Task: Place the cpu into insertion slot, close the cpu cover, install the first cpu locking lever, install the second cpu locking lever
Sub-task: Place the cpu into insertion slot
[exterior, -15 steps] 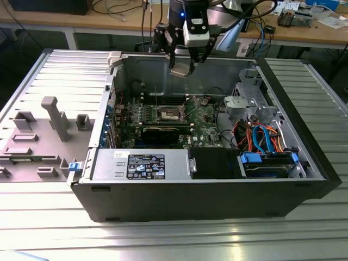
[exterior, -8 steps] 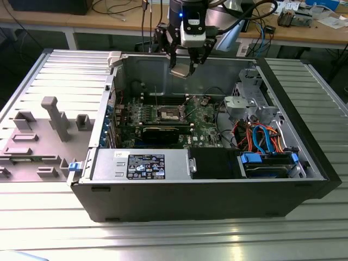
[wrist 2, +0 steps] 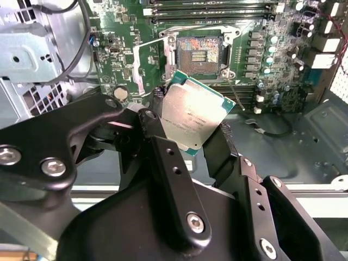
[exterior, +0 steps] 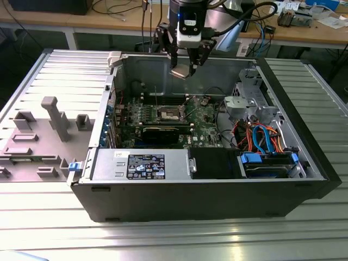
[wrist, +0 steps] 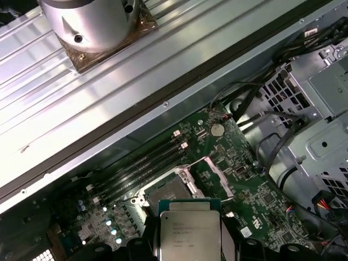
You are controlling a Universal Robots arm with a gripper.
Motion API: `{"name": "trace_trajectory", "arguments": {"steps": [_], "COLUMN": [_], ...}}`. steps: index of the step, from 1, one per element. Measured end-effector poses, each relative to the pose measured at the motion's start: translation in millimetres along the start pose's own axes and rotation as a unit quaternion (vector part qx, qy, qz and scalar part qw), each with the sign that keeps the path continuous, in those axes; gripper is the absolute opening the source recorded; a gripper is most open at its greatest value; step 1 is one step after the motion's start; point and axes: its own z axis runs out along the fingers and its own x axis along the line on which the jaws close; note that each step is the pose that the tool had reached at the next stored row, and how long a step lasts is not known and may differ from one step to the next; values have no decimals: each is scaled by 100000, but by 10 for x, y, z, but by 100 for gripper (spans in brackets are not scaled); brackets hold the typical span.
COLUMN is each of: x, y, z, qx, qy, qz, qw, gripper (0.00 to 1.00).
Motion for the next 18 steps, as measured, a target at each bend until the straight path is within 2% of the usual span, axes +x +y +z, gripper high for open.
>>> {"name": "trace_trajectory", "arguments": {"steps": [3,7,10,14,17,18], "x": [0,0,0,-1,-1,-1], "y": [-1,-2,-3,-4,-5,-6], "z": [9,16,27,45,59,67], "qx": [-45,-80,-106,-142,-149,-160], "qy": [-222,-382,-522,-753,-879,-969], "qz": [2484,4241,5796,8346,10174,11349], "qw": [99969,99909,99830,99648,99477,99349], "gripper": [54,54,54,54,54,54]}}
